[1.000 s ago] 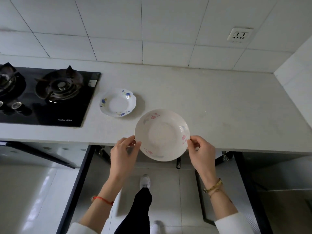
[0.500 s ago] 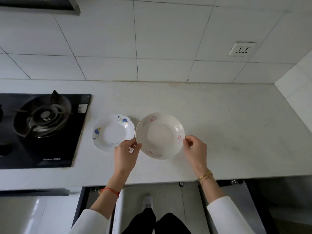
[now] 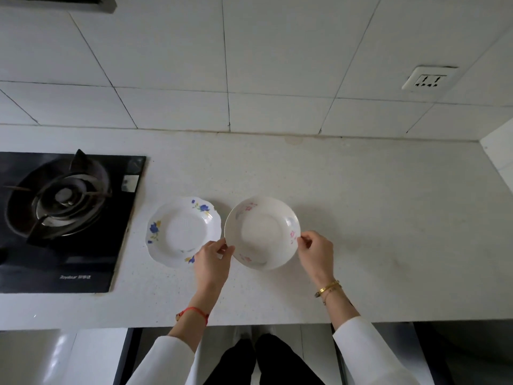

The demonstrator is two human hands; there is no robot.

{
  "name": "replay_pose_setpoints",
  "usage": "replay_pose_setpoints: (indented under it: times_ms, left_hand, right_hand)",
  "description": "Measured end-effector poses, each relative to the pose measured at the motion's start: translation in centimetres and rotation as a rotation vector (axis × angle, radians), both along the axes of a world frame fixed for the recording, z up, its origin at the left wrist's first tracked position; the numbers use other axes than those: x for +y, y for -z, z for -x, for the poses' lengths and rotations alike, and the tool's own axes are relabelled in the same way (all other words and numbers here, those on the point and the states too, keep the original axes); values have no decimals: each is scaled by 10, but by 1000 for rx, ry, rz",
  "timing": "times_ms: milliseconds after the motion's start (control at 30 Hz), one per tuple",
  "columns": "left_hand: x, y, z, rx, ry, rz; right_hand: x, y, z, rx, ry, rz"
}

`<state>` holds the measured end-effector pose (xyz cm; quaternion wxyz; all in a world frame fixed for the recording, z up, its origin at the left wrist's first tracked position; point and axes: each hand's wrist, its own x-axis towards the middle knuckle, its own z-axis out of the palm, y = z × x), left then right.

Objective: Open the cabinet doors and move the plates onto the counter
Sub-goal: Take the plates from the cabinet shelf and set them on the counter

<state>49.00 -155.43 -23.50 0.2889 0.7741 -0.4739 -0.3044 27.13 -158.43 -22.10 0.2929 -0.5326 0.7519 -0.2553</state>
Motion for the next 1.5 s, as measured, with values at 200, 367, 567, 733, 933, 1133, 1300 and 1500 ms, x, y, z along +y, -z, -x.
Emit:
replay_pose_setpoints:
  times_ms: [200, 367, 567, 733, 933, 1133, 1300, 1500]
  left_hand:
    - [-7, 14, 5, -21, -48, -24]
    - [-12, 22, 5, -59, -10, -33]
    - [-13, 28, 5, -105, 3, -60]
    - [-11, 31, 5, -119, -2, -62]
    - [-11, 33, 5, -122, -2, -62]
    - [-10, 32, 8, -128, 11, -45]
    - [-10, 28, 6, -159, 68, -54]
    - [-9, 20, -5, -256, 138, 2]
  right_hand:
    - [-14, 11, 4, 4, -24, -69]
    - [-16, 20, 4, -13, -20, -96]
    - [-19, 25, 3, 12, -45, -93]
    - [-19, 31, 3, 17, -53, -90]
    - [-16, 36, 4, 17, -52, -112]
    - [-15, 38, 2, -5, -44, -115]
    - [-13, 36, 0, -21, -44, -125]
    - [-12, 28, 1, 150, -126, -178]
